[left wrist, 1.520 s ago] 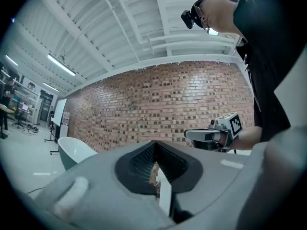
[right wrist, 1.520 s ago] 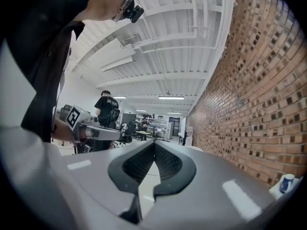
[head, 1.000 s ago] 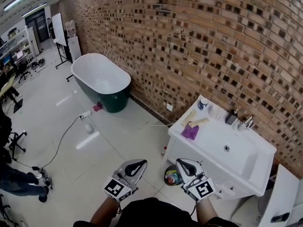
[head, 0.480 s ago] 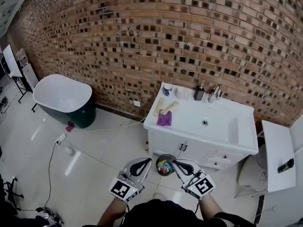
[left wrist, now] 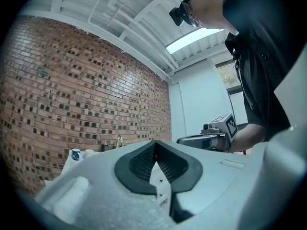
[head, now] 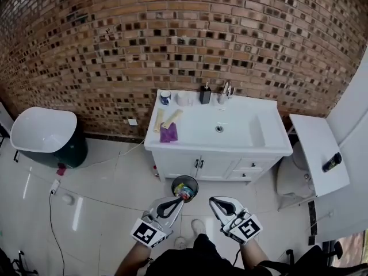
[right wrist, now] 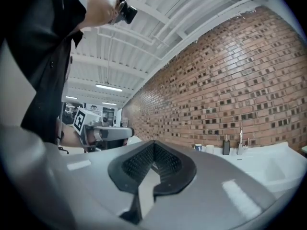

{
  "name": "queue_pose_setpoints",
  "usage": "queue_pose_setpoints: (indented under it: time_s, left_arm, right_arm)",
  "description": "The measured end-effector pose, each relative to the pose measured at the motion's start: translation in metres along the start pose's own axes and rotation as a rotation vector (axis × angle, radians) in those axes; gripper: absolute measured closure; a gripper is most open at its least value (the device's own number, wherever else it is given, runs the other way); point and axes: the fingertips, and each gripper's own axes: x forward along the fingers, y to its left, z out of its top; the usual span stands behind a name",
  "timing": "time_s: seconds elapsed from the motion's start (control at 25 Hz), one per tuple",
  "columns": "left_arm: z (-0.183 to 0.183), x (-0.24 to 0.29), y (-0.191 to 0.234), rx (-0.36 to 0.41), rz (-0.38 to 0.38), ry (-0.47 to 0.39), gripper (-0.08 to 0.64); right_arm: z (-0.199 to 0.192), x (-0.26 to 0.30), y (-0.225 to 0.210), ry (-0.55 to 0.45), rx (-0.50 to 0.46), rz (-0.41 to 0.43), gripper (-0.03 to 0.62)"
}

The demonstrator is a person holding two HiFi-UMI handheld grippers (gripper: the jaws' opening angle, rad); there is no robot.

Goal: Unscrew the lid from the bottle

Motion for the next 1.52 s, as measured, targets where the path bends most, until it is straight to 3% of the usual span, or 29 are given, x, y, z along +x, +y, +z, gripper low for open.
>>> queue_pose_setpoints:
  time_s: [0.24,0.44,0.64,0.96,1.12,1.24,1.52]
  left_arm:
    - [-0.001,0.036,-0.032,-0.045,-0.138,0.027,0.557]
    - [0.012,0.087,-0.077,-0.046,-0.257,-0.035,0.557]
    - [0.013,0.129,-0.132,-0.061,-0.386,-0.041,0.557]
    - [0.013,0.175,-0.184,-0.082,-0.513,-0.036,0.557]
    - [0.014,0.205,-0.220,-0.113,-0.617,-0.025,0.558]
    - [0.018,0.226,-0.249,-0.163,-0.690,-0.031,0.558]
    - [0.004,0.261,-0.306,-0.161,-0.810,0.004,0.558]
  right_arm:
    - [0.006,-0.050,-0.014,-0.008,-0.033,-0.140,0.588]
    - [0.018,-0.116,-0.036,-0.031,-0.077,-0.241,0.587]
    - [0.021,-0.177,-0.061,-0.025,-0.084,-0.352,0.588]
    - [0.032,-0.234,-0.089,-0.061,-0.090,-0.461,0.588]
    - [0.040,-0.272,-0.101,-0.060,-0.117,-0.517,0.588]
    - [0.045,-0.308,-0.115,-0.052,-0.135,-0.594,0.587]
    - [0.037,-0.382,-0.134,-0.072,-0.116,-0.763,0.588]
